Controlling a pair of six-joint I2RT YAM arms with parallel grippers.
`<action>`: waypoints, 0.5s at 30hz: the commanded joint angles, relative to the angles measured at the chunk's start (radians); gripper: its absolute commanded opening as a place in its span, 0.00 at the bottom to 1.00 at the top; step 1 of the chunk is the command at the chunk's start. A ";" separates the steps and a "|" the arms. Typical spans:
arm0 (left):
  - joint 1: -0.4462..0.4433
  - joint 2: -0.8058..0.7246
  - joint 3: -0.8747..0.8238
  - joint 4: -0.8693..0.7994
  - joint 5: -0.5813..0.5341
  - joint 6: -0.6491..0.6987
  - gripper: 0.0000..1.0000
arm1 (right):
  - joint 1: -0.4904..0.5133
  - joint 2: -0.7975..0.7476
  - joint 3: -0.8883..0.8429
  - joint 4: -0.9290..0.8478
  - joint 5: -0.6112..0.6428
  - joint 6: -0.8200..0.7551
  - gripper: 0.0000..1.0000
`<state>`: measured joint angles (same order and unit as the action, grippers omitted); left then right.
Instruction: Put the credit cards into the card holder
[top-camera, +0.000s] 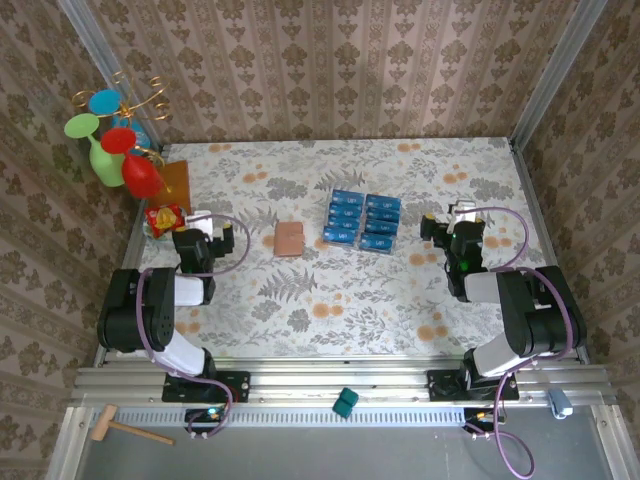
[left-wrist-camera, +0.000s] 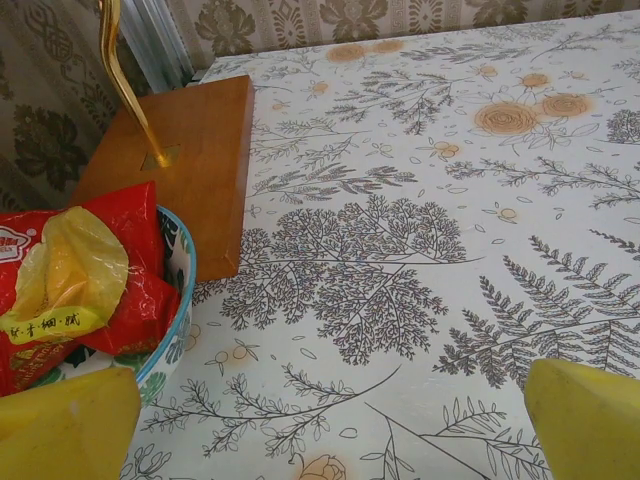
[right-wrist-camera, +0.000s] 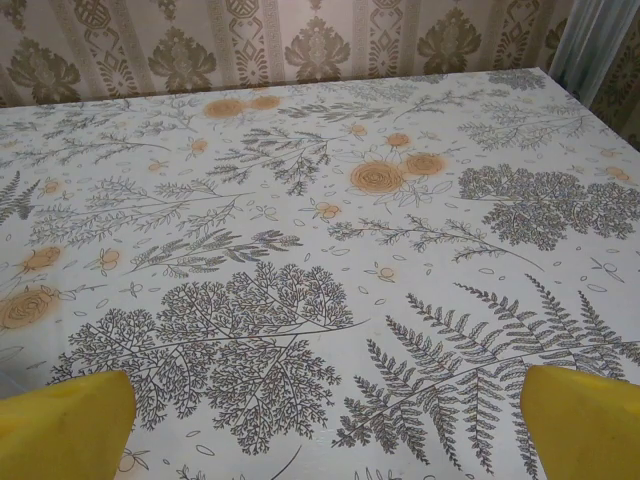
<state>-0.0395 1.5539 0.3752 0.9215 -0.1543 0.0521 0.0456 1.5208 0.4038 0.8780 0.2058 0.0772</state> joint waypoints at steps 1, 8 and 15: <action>0.001 0.002 0.001 0.027 -0.007 -0.012 1.00 | 0.002 0.012 -0.010 0.006 0.021 -0.019 1.00; 0.002 0.003 0.006 0.019 -0.005 -0.012 1.00 | 0.002 0.009 -0.011 0.005 0.021 -0.018 1.00; 0.000 0.005 0.005 0.020 -0.010 -0.011 1.00 | 0.002 0.009 -0.011 0.005 0.021 -0.017 1.00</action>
<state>-0.0387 1.5539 0.3752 0.9215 -0.1547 0.0525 0.0456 1.5208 0.4038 0.8780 0.2058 0.0772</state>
